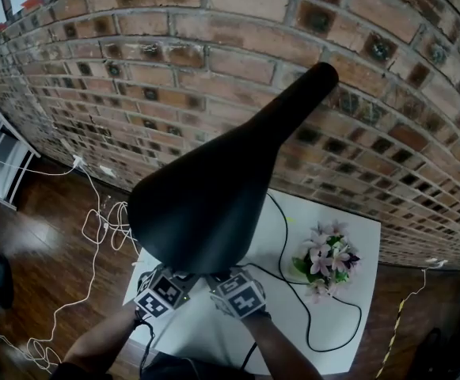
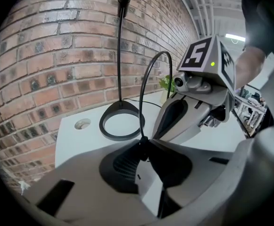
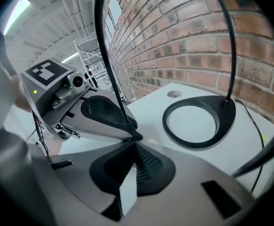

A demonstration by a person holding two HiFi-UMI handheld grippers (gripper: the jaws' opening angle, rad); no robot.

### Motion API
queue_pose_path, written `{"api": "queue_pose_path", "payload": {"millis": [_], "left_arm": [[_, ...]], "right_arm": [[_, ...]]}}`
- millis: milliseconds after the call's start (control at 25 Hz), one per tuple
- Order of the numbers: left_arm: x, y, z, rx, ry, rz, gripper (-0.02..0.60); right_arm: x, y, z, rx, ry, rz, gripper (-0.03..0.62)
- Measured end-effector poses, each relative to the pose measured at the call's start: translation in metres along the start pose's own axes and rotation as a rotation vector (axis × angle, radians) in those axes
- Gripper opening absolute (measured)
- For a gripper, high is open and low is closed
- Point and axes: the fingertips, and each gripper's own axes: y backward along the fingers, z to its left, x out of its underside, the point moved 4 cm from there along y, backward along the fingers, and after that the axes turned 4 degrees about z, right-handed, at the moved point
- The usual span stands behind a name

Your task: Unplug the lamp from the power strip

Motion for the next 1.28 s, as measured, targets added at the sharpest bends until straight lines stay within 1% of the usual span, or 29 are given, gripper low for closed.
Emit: {"api": "queue_pose_path", "payload": {"millis": [80, 160, 240, 320, 400, 600, 640, 680, 720, 760, 800, 840, 880, 920, 960, 1000, 1040, 1080, 1120, 1200, 1240, 1280], "left_arm": [[-0.003, 0.001, 0.001, -0.002, 0.015, -0.018, 0.074], [-0.006, 0.002, 0.002, -0.001, 0.062, -0.036, 0.075], [-0.005, 0.003, 0.003, -0.005, 0.112, -0.036, 0.077], [-0.004, 0.004, 0.004, -0.008, 0.122, -0.032, 0.078], [-0.003, 0.004, 0.003, -0.011, 0.085, -0.02, 0.078], [-0.002, 0.004, -0.004, -0.044, -0.133, 0.04, 0.075], [-0.002, 0.004, -0.005, -0.049, -0.165, 0.045, 0.073], [-0.002, 0.004, -0.006, -0.048, -0.181, 0.051, 0.072], [-0.001, 0.003, -0.006, -0.045, -0.177, 0.055, 0.071], [0.0, 0.003, -0.006, -0.04, -0.15, 0.054, 0.071], [-0.001, 0.004, -0.004, -0.035, -0.096, 0.034, 0.069], [-0.007, 0.009, 0.0, -0.031, -0.02, -0.017, 0.069], [-0.02, 0.016, 0.007, -0.028, 0.062, -0.096, 0.071], [-0.038, 0.025, 0.014, -0.027, 0.118, -0.174, 0.069], [-0.056, 0.031, 0.019, -0.028, 0.115, -0.215, 0.069], [-0.07, 0.033, 0.02, -0.034, 0.055, -0.213, 0.068], [-0.076, 0.033, 0.018, -0.04, -0.019, -0.184, 0.069], [-0.073, 0.032, 0.015, -0.038, -0.056, -0.152, 0.069], [-0.065, 0.031, 0.014, -0.029, -0.04, -0.131, 0.069], [-0.047, 0.033, 0.015, -0.026, 0.052, -0.116, 0.069], [-0.041, 0.035, 0.017, -0.045, 0.075, -0.11, 0.071], [-0.036, 0.036, 0.019, -0.073, 0.081, -0.102, 0.072]], "right_arm": [[0.0, 0.0, 0.0, -0.008, -0.016, -0.009, 0.008], [-0.001, 0.0, -0.001, -0.017, -0.031, -0.018, 0.008], [-0.001, 0.0, -0.001, -0.021, -0.039, -0.026, 0.008], [0.0, 0.0, 0.0, -0.023, -0.041, -0.031, 0.008], [0.0, 0.001, 0.001, -0.021, -0.029, -0.027, 0.008], [0.0, -0.001, 0.004, 0.008, 0.063, 0.01, 0.008], [-0.001, -0.002, 0.004, 0.006, 0.071, 0.019, 0.008], [-0.001, -0.002, 0.004, 0.002, 0.068, 0.024, 0.008], [-0.001, -0.002, 0.004, -0.002, 0.061, 0.026, 0.008], [-0.001, -0.001, 0.004, -0.003, 0.052, 0.025, 0.008], [0.0, -0.001, 0.004, -0.003, 0.044, 0.024, 0.008], [0.0, -0.001, 0.004, -0.004, 0.037, 0.021, 0.008], [-0.001, -0.001, 0.004, -0.006, 0.032, 0.017, 0.008], [-0.001, -0.001, 0.003, -0.008, 0.028, 0.011, 0.008], [-0.002, -0.001, 0.001, -0.011, 0.024, 0.006, 0.008], [-0.002, -0.001, 0.0, -0.012, 0.02, 0.001, 0.008], [-0.001, 0.0, 0.0, -0.012, 0.014, 0.0, 0.008], [0.0, 0.0, 0.001, -0.012, 0.007, 0.001, 0.008], [0.001, 0.0, 0.002, -0.012, 0.003, 0.001, 0.008], [0.0, 0.0, 0.002, -0.015, -0.001, -0.006, 0.008], [0.0, 0.0, 0.002, -0.017, -0.002, -0.011, 0.008], [-0.001, 0.0, 0.002, -0.019, -0.002, -0.015, 0.008]]}}
